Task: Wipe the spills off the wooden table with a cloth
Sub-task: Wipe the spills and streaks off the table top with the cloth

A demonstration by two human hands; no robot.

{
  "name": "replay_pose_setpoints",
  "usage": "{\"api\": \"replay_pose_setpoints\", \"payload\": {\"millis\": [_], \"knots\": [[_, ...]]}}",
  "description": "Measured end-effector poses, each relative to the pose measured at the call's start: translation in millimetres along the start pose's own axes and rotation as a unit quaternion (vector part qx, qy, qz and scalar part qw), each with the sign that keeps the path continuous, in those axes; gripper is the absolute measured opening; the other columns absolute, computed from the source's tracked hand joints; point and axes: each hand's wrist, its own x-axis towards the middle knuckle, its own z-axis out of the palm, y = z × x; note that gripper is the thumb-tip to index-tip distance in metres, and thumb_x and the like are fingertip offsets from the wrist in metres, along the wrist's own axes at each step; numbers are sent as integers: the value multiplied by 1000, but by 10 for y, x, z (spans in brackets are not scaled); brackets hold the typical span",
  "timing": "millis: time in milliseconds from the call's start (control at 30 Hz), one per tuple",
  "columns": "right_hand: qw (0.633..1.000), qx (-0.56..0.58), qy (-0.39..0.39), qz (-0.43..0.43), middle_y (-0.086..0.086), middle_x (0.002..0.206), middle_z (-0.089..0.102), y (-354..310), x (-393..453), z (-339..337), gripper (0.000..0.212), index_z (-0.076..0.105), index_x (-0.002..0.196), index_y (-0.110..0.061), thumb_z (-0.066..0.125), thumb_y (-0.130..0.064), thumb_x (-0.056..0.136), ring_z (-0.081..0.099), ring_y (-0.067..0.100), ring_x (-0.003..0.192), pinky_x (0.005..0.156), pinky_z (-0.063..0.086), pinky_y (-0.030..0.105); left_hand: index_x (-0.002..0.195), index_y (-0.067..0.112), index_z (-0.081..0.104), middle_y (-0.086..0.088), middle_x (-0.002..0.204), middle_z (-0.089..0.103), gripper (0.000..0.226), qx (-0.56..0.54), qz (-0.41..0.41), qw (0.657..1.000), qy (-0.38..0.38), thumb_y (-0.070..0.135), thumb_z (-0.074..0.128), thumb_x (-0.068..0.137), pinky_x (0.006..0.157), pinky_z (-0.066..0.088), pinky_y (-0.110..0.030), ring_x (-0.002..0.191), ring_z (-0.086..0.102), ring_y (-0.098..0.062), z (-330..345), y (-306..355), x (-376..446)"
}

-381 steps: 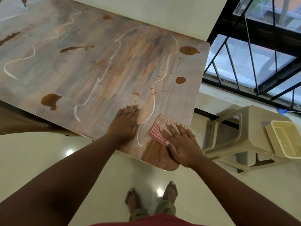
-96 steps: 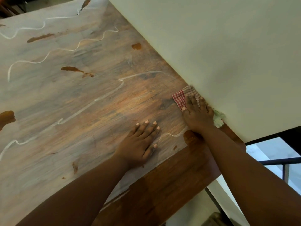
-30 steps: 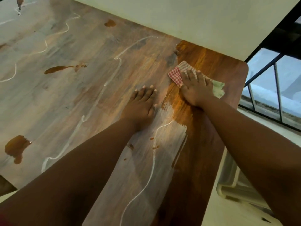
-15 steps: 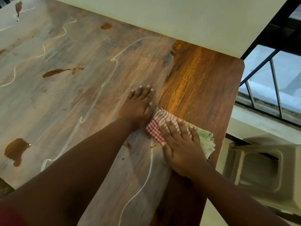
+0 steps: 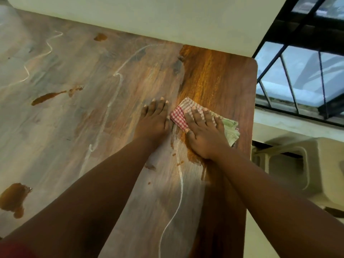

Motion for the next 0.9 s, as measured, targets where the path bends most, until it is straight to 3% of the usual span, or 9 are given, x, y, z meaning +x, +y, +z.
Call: {"api": "replay_pose_setpoints", "payload": {"millis": [133, 167, 233, 300, 400, 533, 600, 800, 900], "knots": [[1000, 7, -16, 13, 0, 160, -16, -352, -617, 159, 58, -18, 149, -37, 9, -48, 99, -19, 27, 145, 111, -18, 48, 152, 12, 15, -7, 161, 11, 56, 2, 19, 1000, 10, 32, 24, 100, 118, -1, -42, 147, 3, -26, -28, 16, -8], [1000, -2, -20, 6, 0, 160, -11, -472, -837, 215, 58, -14, 150, -36, 10, -49, 98, -12, 30, 147, 113, -14, 49, 152, 10, 16, -8, 160, 12, 56, -2, 23, 1000, 11, 32, 25, 101, 118, 1, -43, 147, 5, -27, -36, 11, -7], [999, -5, -34, -16, 3, 159, 18, -681, -1265, 309, 57, 14, 154, -32, 15, -49, 99, 21, 36, 144, 116, 8, 56, 152, 10, 14, -8, 161, 10, 57, -2, 23, 1000, 2, 33, 23, 101, 119, 1, -45, 147, 4, -28, -40, 14, -4], [997, -5, -61, -37, 3, 151, 38, -818, -1581, 377, 55, 30, 150, -29, 16, -49, 100, 39, 35, 135, 110, 20, 52, 152, 11, 10, -7, 161, 6, 57, 1, 22, 1000, -7, 34, 20, 101, 119, 0, -44, 147, 1, -27, -39, -2, 10], [996, -14, -85, -37, -1, 154, 33, -786, -1658, 391, 54, 21, 152, -35, 16, -51, 100, 32, 31, 139, 108, 14, 47, 152, 12, 8, -7, 161, 4, 58, -2, 24, 1000, -8, 34, 19, 100, 119, -1, -45, 147, -2, -26, -17, -21, 28], [999, 1, -13, 43, -8, 158, -16, -615, -1221, 318, 57, -17, 148, -44, 2, -57, 96, -16, 22, 146, 113, -16, 41, 152, 11, 7, -8, 161, 2, 58, -11, 25, 1000, -11, 35, 18, 100, 119, -1, -46, 147, -4, -27, -7, -23, 24], [997, -3, 6, 82, -8, 156, -24, -533, -943, 266, 54, -26, 143, -46, 2, -55, 97, -27, 17, 142, 110, -20, 39, 152, 10, 7, -9, 161, 3, 59, -8, 26, 1000, -9, 35, 19, 100, 119, -1, -46, 147, -3, -27, -19, -13, 25], [996, 17, -25, 84, -7, 158, -14, -837, -1199, 321, 56, -21, 146, -46, 5, -54, 96, -16, 25, 146, 111, -22, 43, 152, 10, 8, -8, 161, 3, 59, -8, 23, 1000, -9, 34, 20, 100, 119, -3, -45, 147, -3, -28, -33, -2, 27], [997, 33, -54, 42, 0, 160, 14, -1199, -1873, 525, 57, 10, 154, -34, 17, -50, 99, 13, 33, 146, 113, 7, 52, 153, 10, 7, -8, 161, 2, 59, -6, 26, 1000, -13, 33, 19, 100, 119, -3, -45, 147, -4, -28, -42, -13, 26]]}}
